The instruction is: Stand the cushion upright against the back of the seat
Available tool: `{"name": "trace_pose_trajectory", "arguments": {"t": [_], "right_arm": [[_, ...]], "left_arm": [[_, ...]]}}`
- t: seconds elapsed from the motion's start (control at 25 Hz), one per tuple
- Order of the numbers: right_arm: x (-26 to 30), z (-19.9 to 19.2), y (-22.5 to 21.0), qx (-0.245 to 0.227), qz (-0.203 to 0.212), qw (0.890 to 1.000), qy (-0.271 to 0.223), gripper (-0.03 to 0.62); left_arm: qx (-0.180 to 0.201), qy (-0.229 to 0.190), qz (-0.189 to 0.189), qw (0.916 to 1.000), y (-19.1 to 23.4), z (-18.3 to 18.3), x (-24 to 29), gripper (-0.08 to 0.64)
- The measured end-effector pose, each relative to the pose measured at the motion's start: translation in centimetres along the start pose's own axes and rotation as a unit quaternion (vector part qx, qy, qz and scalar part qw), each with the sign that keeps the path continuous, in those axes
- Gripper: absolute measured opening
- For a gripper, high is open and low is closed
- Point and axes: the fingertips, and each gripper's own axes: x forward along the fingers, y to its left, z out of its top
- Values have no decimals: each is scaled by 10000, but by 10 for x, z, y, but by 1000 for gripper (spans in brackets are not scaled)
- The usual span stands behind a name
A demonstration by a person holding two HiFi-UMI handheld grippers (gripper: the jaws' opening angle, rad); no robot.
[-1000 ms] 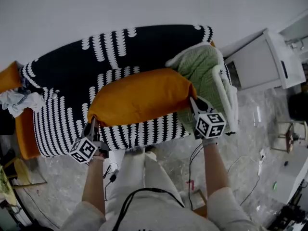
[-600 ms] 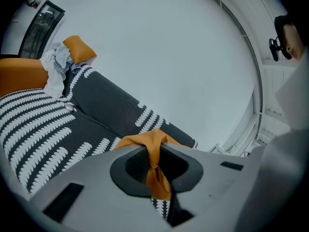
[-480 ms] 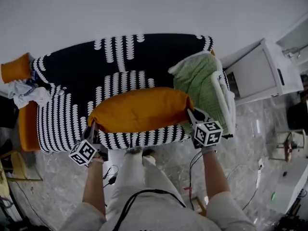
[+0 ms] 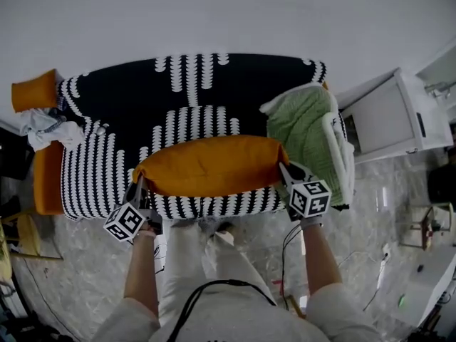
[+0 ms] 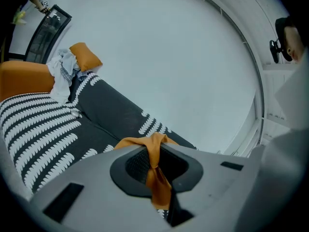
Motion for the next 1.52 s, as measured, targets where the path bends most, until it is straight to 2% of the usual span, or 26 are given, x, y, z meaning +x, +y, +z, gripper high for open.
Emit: {"name": "trace_pose_trajectory", "arguments": {"t": [0.28, 0.6, 0.92, 1.12, 1.52], "right_arm": [[23, 17, 20, 57, 22, 10000, -28, 40], [65, 42, 52, 136, 70, 9999, -32, 40], [119, 64, 83, 254, 89, 9996, 96, 40], [150, 83, 96, 377, -47, 9992, 98, 40], [202, 107, 119, 534, -107, 9984, 155, 40]], "left_arm": [[-68, -76, -50, 9999, 17, 27, 8, 54], [-134, -177, -39, 9997, 50, 75, 23, 54], [-81, -99, 28, 9999, 91, 127, 59, 54], [-55, -1, 6, 10000, 113, 158, 88, 54], [-4, 23, 7, 10000, 150, 204, 126, 54]]}}
